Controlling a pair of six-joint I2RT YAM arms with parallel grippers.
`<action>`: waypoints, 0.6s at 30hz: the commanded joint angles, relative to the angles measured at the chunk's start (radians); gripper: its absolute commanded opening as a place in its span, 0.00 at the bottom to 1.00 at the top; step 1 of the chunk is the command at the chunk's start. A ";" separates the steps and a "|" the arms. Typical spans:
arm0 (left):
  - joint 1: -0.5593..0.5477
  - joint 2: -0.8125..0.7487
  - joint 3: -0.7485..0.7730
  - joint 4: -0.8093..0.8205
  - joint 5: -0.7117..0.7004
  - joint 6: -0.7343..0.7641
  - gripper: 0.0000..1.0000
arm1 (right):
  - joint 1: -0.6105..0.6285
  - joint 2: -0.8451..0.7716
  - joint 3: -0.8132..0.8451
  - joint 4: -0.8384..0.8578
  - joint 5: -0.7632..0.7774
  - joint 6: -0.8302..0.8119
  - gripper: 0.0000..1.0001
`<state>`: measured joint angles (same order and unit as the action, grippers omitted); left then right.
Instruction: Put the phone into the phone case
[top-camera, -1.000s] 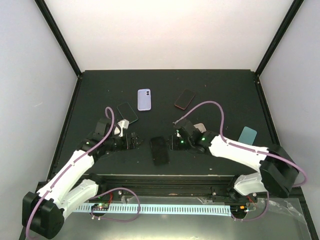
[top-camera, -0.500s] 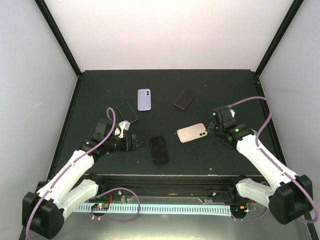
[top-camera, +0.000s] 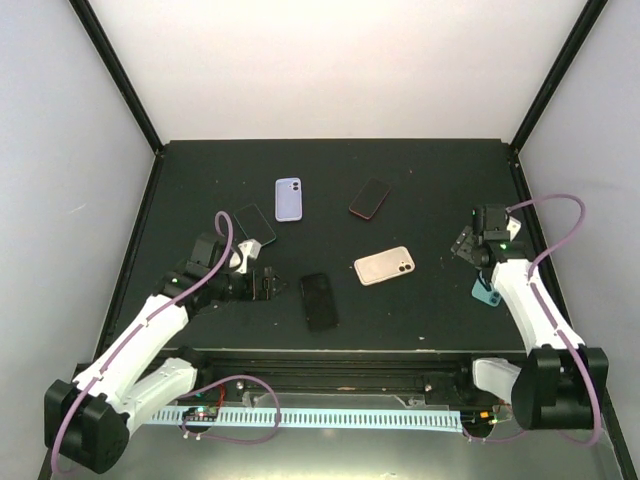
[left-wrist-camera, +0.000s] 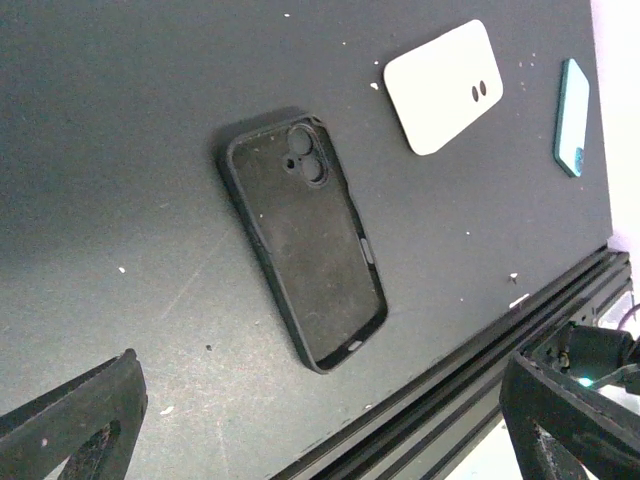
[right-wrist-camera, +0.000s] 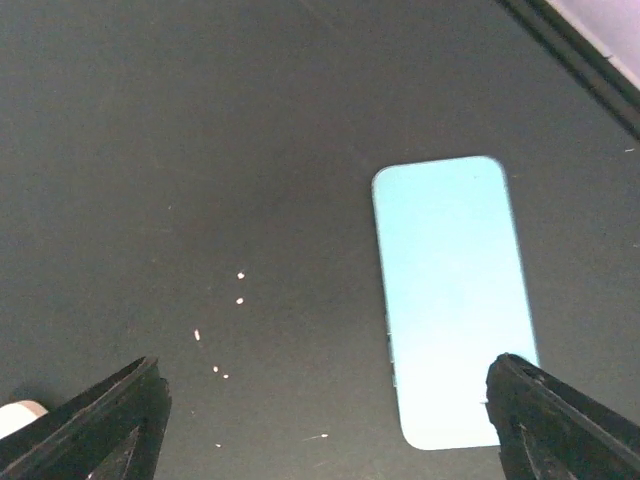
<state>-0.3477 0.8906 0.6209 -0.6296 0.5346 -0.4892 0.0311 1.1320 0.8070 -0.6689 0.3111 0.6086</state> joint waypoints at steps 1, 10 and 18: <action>-0.002 0.022 0.055 -0.018 -0.049 0.031 0.98 | -0.010 0.094 0.046 0.080 -0.126 -0.026 0.87; -0.002 0.050 0.054 0.024 -0.094 0.008 0.98 | 0.074 0.382 0.190 0.241 -0.338 0.044 0.81; -0.002 0.036 0.048 0.017 -0.103 -0.006 0.98 | 0.113 0.731 0.492 0.361 -0.540 -0.075 0.81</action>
<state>-0.3477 0.9478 0.6415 -0.6281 0.4480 -0.4843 0.1440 1.7348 1.1652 -0.3943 -0.1040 0.6052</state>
